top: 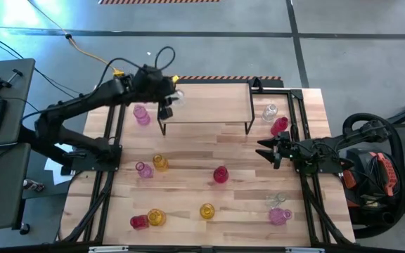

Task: Sort vases onto shelf
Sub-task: Put the middle transparent vase on the shelf

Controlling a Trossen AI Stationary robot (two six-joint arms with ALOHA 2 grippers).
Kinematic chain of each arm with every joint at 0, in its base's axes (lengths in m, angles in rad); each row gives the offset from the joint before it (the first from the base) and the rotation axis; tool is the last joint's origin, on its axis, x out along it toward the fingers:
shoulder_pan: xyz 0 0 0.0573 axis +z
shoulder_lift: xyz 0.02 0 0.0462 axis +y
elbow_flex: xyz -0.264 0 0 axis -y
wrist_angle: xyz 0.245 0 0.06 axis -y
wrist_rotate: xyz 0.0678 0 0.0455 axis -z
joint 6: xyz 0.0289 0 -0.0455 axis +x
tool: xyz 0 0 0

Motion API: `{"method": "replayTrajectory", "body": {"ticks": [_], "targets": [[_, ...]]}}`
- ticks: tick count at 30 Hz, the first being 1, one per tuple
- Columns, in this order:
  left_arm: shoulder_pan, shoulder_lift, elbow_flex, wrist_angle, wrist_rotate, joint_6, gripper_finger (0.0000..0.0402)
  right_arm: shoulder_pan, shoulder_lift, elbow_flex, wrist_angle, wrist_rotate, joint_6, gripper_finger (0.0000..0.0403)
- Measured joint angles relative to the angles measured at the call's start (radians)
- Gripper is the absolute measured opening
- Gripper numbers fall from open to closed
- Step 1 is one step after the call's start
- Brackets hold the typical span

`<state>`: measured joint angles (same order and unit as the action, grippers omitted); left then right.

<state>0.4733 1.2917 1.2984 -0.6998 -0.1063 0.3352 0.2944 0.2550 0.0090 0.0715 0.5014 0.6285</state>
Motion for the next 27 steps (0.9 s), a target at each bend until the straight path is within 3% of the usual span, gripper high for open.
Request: {"method": "replayTrajectory", "body": {"ticks": [11,27], "targets": [[0.157,0.104,0.119,-0.092,0.078,0.017,0.0097,0.000,0.000,0.000,0.000,0.000,0.000,0.0270],[0.270,0.166,0.122,-0.102,0.188,-0.027,0.0098,0.000,0.000,0.000,0.000,0.000,0.000,0.0270]]}}
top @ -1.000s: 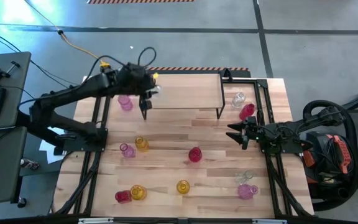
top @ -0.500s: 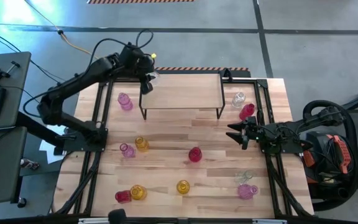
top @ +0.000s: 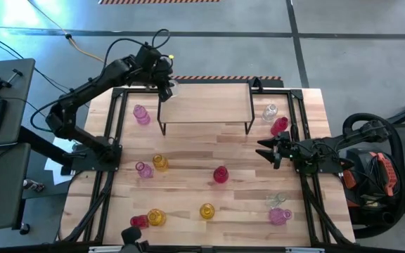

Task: Sort vases onto shelf
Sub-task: Put the middle transparent vase on the shelf

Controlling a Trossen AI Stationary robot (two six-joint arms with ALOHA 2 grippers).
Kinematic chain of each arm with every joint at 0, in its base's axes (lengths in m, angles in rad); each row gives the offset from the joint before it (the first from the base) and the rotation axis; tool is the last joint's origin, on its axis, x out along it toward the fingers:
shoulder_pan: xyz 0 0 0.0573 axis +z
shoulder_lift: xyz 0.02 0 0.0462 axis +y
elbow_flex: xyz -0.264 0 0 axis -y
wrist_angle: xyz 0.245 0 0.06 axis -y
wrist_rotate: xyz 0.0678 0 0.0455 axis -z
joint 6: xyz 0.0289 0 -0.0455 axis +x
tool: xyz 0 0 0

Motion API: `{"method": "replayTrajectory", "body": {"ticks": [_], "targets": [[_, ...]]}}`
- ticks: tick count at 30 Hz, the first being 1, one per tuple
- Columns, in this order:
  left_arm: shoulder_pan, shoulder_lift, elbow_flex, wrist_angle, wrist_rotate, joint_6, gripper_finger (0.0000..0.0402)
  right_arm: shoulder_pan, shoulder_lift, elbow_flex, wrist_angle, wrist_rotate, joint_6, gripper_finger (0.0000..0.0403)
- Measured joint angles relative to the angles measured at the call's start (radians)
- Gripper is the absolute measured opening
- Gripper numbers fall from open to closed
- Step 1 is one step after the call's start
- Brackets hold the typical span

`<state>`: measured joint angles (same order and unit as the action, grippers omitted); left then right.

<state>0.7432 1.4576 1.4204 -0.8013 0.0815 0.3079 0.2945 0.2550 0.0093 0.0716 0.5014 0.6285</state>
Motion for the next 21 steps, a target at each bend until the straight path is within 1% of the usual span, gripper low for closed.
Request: {"method": "replayTrajectory", "body": {"ticks": [11,21], "targets": [[0.020,0.017,0.000,-0.009,0.014,-0.030,0.0098,0.000,0.000,0.000,0.000,0.000,0.000,0.0270],[0.024,0.035,0.000,0.001,0.026,-0.038,0.0107,0.000,0.000,0.000,0.000,0.000,0.000,0.0270]]}}
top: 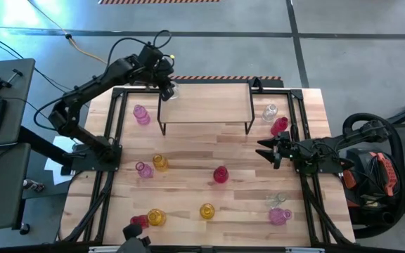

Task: Sort vases onto shelf
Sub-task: Put the middle transparent vase on the shelf, then put the top red vase on the shelf

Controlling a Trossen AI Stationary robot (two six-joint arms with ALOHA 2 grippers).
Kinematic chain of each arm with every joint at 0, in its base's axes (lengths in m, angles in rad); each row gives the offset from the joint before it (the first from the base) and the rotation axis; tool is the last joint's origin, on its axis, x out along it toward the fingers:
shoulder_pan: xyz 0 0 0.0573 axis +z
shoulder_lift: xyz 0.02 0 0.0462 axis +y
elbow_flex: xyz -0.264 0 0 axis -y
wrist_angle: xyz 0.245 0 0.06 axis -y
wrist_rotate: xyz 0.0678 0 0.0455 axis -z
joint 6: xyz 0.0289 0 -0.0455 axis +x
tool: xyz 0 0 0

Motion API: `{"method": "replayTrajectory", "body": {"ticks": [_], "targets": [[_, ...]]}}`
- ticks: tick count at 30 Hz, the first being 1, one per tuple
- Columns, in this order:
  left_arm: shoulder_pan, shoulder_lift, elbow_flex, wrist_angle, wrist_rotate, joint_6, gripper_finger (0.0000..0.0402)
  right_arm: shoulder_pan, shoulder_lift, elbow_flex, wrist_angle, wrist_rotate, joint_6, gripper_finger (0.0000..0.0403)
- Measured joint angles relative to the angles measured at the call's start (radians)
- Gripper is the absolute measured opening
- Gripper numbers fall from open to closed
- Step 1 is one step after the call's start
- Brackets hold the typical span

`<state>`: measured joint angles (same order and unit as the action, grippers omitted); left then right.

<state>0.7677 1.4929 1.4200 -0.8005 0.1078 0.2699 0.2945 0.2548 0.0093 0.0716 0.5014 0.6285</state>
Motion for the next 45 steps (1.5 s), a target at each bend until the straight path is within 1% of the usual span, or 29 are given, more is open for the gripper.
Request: {"method": "replayTrajectory", "body": {"ticks": [13,19,30,37,45], "targets": [[0.005,0.000,0.000,0.008,0.002,-0.018,0.0109,0.000,0.000,0.000,0.000,0.000,0.000,0.0270],[0.005,0.000,0.000,0.008,-0.009,-0.022,0.0120,0.000,0.000,0.000,0.000,0.000,0.000,0.0270],[0.005,0.000,0.000,0.008,-0.016,-0.050,0.0124,0.000,0.000,0.000,0.000,0.000,0.000,0.0270],[0.005,0.000,0.000,0.010,-0.031,-0.041,0.0142,0.000,0.000,0.000,0.000,0.000,0.000,0.0270],[0.005,0.000,0.000,0.009,-0.031,-0.041,0.0142,0.000,0.000,0.000,0.000,0.000,0.000,0.0270]]}}
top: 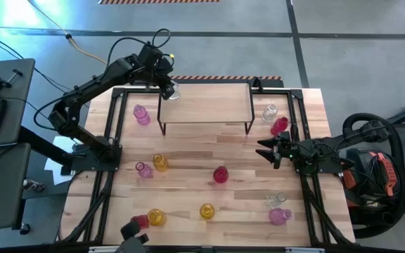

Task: Sort vases onto shelf
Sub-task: Put the top red vase on the shelf

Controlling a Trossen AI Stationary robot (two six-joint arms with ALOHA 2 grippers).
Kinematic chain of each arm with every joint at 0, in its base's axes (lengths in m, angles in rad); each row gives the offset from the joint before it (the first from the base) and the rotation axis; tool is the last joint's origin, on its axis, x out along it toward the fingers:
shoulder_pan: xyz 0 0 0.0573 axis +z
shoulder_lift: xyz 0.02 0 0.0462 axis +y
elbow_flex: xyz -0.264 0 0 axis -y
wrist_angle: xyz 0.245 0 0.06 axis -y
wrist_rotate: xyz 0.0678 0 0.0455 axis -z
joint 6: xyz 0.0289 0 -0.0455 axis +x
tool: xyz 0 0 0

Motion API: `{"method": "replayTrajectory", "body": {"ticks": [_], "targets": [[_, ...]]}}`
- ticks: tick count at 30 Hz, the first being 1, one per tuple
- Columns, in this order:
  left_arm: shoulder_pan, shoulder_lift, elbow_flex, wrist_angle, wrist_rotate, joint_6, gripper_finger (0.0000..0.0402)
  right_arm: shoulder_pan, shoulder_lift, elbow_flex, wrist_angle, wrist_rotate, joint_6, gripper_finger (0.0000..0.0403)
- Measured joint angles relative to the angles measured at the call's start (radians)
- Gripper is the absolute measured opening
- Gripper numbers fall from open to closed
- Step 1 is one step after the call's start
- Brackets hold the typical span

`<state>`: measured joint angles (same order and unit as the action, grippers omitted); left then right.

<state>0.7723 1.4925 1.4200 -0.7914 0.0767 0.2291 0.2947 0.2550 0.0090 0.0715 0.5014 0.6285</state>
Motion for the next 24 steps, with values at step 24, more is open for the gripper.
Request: {"method": "replayTrajectory", "body": {"ticks": [24], "targets": [[-0.044,-0.051,0.121,-0.211,-0.056,0.010,0.0142,0.000,0.000,0.000,0.000,0.000,0.000,0.0270]]}}
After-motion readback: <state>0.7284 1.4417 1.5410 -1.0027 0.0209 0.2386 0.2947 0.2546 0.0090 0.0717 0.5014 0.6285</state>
